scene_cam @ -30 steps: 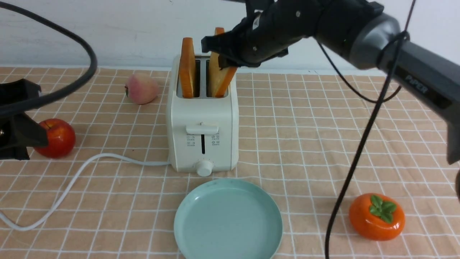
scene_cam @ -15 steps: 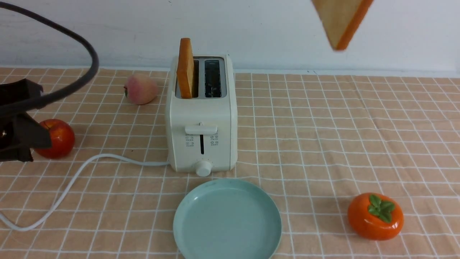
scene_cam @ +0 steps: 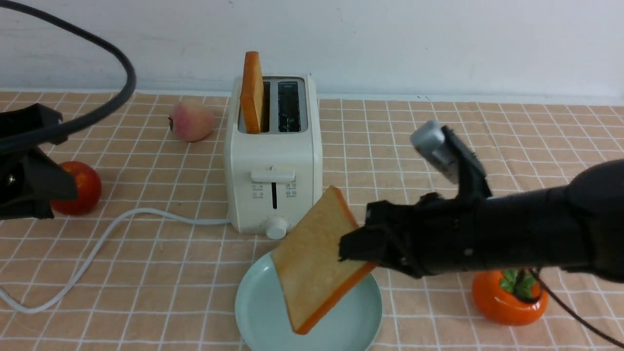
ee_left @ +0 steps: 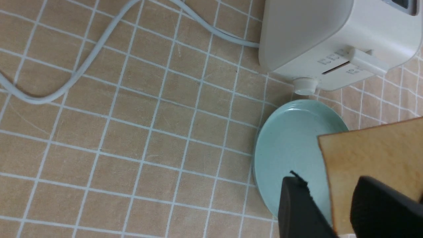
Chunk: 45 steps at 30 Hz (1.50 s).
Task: Take toasted bread from bread machine on light coffee tablecloth place on plate.
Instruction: 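Place the held slice of bread on top of the slice on the plate with the right gripper, then reach for a toast slice standing in the toaster with the left gripper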
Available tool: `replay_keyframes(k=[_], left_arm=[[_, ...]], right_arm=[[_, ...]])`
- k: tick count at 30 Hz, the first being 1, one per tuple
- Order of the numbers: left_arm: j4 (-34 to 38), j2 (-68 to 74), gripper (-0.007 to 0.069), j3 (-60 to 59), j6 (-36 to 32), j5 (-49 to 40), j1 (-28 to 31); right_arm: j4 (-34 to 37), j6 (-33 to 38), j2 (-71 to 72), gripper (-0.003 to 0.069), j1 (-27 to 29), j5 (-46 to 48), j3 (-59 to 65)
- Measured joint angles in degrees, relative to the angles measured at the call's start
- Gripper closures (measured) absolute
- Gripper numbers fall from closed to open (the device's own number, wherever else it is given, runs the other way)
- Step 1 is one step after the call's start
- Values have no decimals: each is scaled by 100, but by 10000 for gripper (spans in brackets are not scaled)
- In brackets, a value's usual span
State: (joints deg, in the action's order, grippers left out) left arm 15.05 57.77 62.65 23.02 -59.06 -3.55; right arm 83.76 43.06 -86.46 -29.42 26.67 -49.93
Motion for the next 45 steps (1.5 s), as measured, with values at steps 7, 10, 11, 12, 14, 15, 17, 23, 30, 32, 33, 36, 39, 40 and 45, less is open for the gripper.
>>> replay_keyframes(k=[7,10,11,12,14,15,17,23,30,32,33,36,39,40,45], left_arm=[[21,0,386,0,-18,-6,0],[33,0,386,0,-18,-11,0],[33,0,386,0,-18,-11,0],[33,0,386,0,-18,-11,0],[33,0,386,0,-18,-11,0],[33,0,386,0,-18,-11,0],[37,0,386,0,-18,-6,0],[39,0,386,0,-18,0,0],[39,0,383,0,-18,0,0],[81,0,383,0,-18,73,0],[108,0,383,0,-18,86,0],[584,23,383,0,-65,393,0],[1250,131,383,12,-423,574,0],[1558,223,383,33,-750,604,0],[2293,1033,374,680,-1795,60,0]], right_arm=[[1402,2228,-747,523,-417,-1190,23],[1496,2386,-756,435,-417,-1352,38],[1503,2417,-731,334,-417,-1163,38],[1503,2434,-723,277,-417,-1035,38],[1434,2478,-716,183,-417,-900,38],[1417,2490,-716,172,-417,-877,38],[1079,2700,-696,46,-423,-877,38],[681,3671,-364,-2,-453,-2149,38],[891,4933,213,197,-453,-2994,38],[1020,5046,366,322,-453,-2295,38],[1020,5063,378,337,-448,-2084,38],[646,5024,516,588,-454,-28,38],[-455,4269,543,670,-438,1415,-20],[-1574,3515,543,678,-385,2020,-117],[-5121,-52,667,678,-40,2434,-519]])
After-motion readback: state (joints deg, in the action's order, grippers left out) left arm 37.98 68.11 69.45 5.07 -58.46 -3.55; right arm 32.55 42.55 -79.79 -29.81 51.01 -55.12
